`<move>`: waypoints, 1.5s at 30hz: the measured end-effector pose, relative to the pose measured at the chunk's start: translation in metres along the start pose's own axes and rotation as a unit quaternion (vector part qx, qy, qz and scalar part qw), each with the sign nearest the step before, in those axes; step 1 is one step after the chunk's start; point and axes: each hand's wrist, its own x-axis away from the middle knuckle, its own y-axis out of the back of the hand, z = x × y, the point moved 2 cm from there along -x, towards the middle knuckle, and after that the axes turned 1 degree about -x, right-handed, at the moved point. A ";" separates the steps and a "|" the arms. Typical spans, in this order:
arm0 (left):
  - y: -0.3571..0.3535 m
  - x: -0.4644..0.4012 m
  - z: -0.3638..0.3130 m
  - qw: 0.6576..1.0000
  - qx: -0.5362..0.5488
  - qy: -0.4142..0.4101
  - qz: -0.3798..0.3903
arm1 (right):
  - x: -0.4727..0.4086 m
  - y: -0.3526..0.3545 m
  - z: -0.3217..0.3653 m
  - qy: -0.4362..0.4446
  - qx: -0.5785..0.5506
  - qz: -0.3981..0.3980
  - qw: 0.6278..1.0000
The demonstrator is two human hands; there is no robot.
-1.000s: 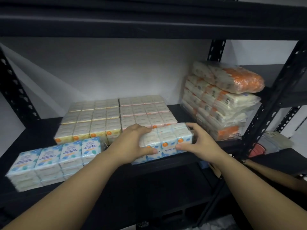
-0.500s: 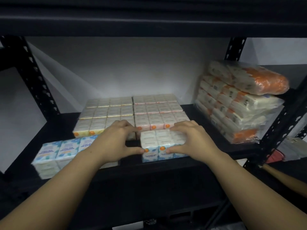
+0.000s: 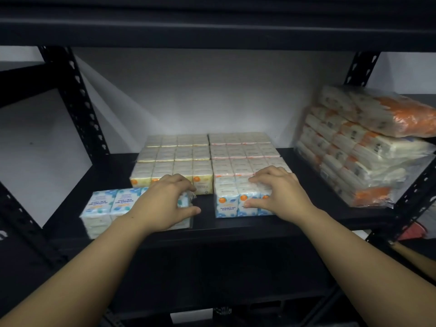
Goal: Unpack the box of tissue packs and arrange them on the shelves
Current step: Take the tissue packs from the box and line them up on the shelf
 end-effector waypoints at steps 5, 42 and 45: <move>0.002 0.000 0.001 1.000 0.015 0.002 0.017 | -0.001 0.002 0.004 -0.009 0.003 0.010 1.000; 0.054 0.120 0.114 0.927 0.259 0.244 -0.119 | -0.027 -0.064 0.140 0.093 -0.052 0.058 0.993; 0.061 0.111 0.110 0.923 0.252 0.269 -0.107 | -0.030 -0.060 0.135 0.041 -0.116 0.072 0.990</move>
